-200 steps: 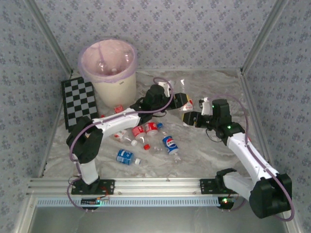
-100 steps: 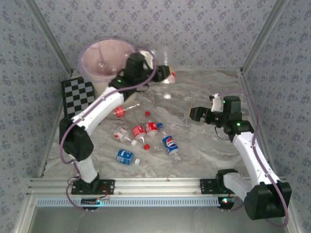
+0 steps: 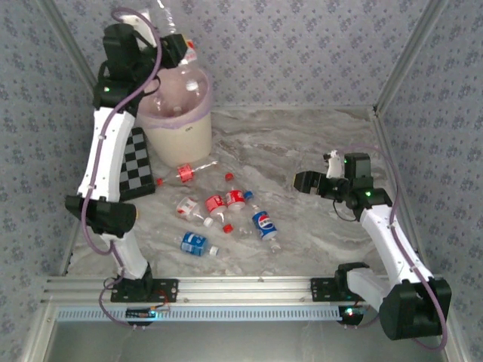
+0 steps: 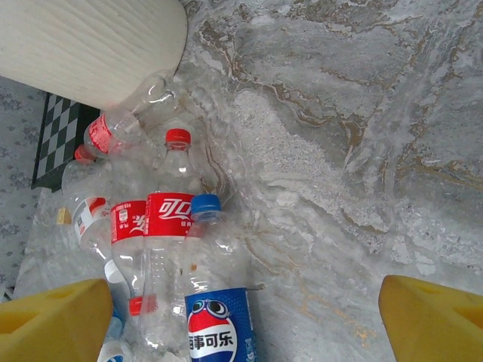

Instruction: Put the plastic bottles in the bin

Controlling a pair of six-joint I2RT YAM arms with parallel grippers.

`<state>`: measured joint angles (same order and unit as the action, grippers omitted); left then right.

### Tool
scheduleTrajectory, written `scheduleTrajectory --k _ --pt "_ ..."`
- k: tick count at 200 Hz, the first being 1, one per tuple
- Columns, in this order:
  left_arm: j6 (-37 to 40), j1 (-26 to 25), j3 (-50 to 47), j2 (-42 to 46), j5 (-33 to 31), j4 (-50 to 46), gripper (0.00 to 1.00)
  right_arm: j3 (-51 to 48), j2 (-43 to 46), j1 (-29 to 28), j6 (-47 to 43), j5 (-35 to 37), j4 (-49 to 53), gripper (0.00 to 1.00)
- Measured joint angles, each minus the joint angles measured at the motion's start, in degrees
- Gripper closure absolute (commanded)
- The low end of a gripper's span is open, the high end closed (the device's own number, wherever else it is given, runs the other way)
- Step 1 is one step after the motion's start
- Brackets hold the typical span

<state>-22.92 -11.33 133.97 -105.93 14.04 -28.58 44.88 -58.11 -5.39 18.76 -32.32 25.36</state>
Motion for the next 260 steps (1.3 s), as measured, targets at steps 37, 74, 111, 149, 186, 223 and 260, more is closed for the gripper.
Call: scheduleTrajectory --k 37,74,111,149,186,223,260 --pt "6.54 3.21 12.55 -10.38 -3.56 -12.48 1.00 0.00 2.58 0.02 -0.28 0.63 1.70 0.07" --pt "12.57 3.41 12.76 -16.98 -8.81 -21.84 1.00 -0.02 4.13 0.07 -0.44 1.11 3.37 0.07" --pt "16.70 3.41 11.65 -18.91 -12.28 -26.73 1.00 -0.02 4.57 0.33 -0.83 1.49 3.91 0.07" --pt "19.10 3.41 10.34 -19.45 -13.88 -29.88 1.00 -0.09 4.61 0.55 -1.27 1.51 4.48 0.07" --pt "20.24 3.41 9.11 -22.47 -14.99 -31.36 1.00 -0.31 4.63 0.79 -1.70 1.55 4.50 0.07" --pt "20.59 3.41 9.09 -26.25 -15.02 -31.78 1.00 -0.76 4.61 1.03 -1.92 1.90 4.72 0.07" --pt "20.55 3.32 9.03 -27.19 -14.97 -31.34 0.99 -0.76 4.59 1.03 -2.27 2.29 4.72 0.07"
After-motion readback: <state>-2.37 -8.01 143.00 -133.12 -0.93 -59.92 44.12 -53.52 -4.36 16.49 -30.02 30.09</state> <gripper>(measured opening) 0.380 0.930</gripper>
